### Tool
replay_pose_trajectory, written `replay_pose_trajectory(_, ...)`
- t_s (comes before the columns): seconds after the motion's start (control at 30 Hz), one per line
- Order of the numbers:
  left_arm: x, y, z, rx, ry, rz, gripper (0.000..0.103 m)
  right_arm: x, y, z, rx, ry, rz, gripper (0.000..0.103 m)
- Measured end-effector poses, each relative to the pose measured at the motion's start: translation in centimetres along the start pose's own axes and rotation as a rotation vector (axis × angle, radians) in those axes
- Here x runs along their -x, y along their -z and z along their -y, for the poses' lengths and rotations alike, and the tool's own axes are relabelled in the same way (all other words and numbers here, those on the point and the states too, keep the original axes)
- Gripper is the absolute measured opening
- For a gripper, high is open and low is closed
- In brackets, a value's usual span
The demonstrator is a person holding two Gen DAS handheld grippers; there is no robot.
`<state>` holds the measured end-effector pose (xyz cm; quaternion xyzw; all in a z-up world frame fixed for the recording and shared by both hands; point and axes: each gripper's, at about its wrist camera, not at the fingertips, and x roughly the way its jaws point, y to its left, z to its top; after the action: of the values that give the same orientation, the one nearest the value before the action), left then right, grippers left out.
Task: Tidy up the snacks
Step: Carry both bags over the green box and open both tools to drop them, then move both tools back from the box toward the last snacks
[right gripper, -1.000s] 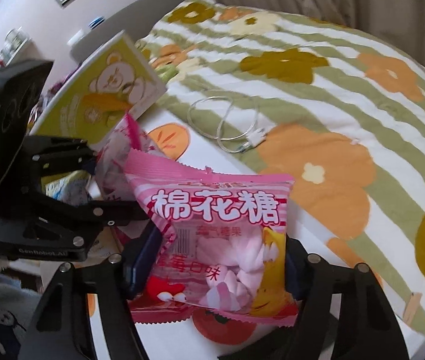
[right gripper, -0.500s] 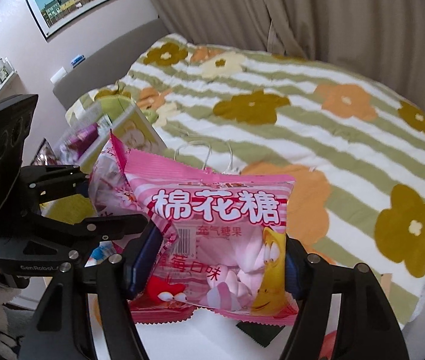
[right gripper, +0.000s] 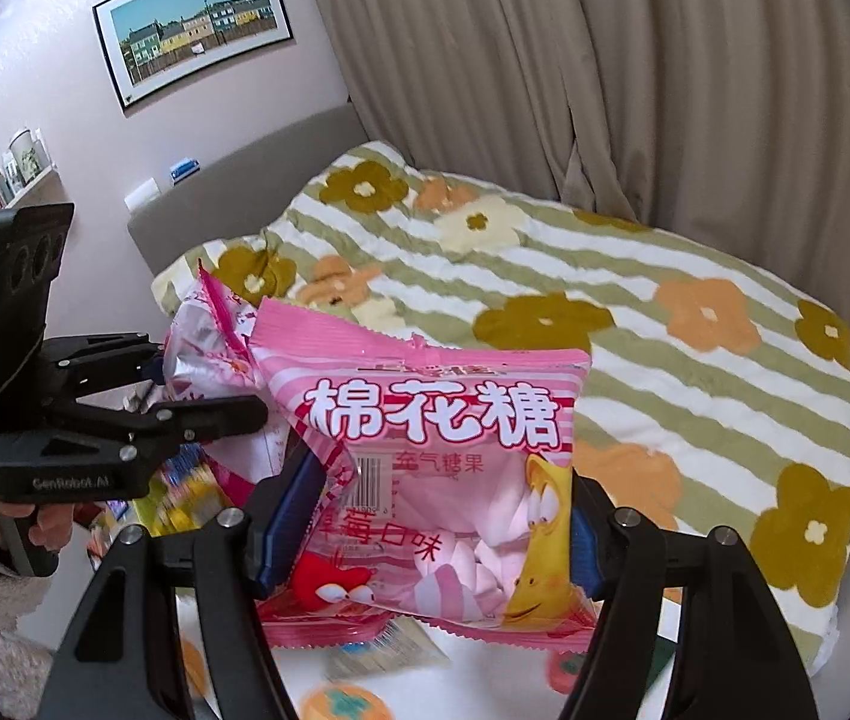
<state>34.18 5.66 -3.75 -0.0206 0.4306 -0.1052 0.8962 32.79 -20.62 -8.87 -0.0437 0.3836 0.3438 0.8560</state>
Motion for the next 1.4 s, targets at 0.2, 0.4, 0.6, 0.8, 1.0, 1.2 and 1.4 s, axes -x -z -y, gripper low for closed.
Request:
replay_pose_trajectory(0.2,0.7,-0.1,-8.4,0.007,-0.005,-0.065,0.042,-3.8,-3.0,-5.9,-0.042,0.011,0.016,0.066)
replay_pose_trajectory(0.4,-1.2,1.3,-15.3,-0.005,0.032,-0.153,0.043,-7.8,-4.9,-10.3,-0.1,0.039,0.015,0.066)
replay_pose_trajectory(0.6,-3.8,2.3,-19.1,0.005,0.062,-0.213,0.045,-11.3,-5.7,-13.3,-0.119,0.097,-0.028,0.066)
replay_pose_trajectory(0.8,-4.0,3.0,-21.5,0.043,0.097,-0.171,0.1,-14.0,-6.3,-14.3,-0.133,0.118,-0.069,0.066)
replay_pose_trajectory(1.0,-2.7,4.3,-23.4,0.098,0.092,-0.142,0.1,-17.2,-7.0,-14.8,-0.113,0.155,-0.113,0.066)
replay_pose_trajectory(1.2,-2.6,5.2,-24.2,0.112,0.072,-0.143,0.1,-20.5,-7.8,-15.7,-0.111,0.154,-0.16,0.066)
replay_pose_trajectory(1.4,-2.8,5.7,-24.3,0.091,0.032,-0.147,0.1,-21.6,-8.0,-16.0,-0.124,0.175,-0.121,0.102)
